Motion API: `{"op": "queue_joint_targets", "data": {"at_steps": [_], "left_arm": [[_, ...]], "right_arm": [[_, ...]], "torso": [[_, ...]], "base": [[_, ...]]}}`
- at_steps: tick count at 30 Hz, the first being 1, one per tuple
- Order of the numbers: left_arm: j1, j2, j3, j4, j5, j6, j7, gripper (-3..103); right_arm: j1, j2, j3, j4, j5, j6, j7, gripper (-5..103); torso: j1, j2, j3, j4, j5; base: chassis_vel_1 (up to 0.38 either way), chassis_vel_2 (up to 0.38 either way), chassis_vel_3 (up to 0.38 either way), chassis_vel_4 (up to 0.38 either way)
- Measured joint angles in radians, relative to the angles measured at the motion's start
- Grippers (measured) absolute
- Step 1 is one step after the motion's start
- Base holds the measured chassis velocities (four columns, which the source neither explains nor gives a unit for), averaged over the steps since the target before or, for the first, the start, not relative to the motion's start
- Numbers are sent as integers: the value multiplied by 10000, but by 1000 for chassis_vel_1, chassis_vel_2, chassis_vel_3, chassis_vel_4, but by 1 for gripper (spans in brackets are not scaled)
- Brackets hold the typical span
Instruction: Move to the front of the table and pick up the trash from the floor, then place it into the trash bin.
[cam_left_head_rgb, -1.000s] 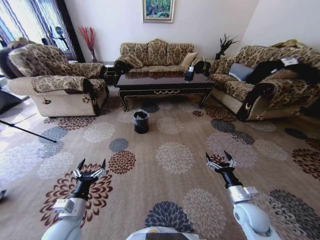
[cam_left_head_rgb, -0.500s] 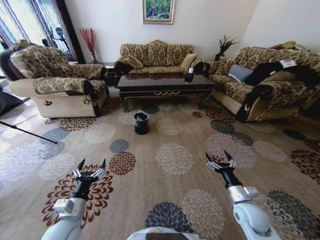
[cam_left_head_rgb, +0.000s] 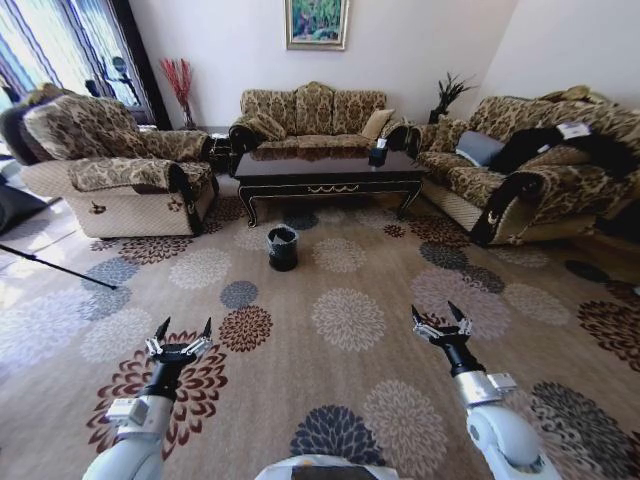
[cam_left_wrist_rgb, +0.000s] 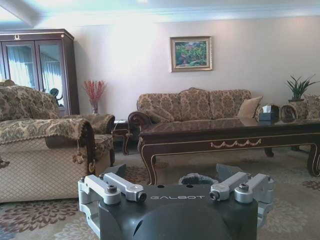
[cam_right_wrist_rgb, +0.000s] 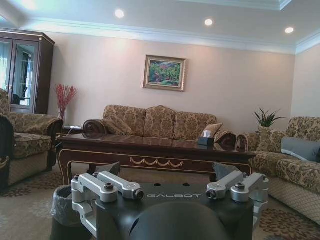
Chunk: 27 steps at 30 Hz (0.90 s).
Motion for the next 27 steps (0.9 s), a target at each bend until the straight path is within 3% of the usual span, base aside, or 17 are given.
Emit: {"op": "queue_joint_targets", "data": {"at_steps": [27], "left_arm": [[0, -1, 0, 0, 0, 0, 0, 100]], "right_arm": [[0, 0, 0, 0, 0, 0, 0, 100]], "torso": [[453, 1149, 695, 0, 0]], "base": [[0, 0, 0, 0]]}}
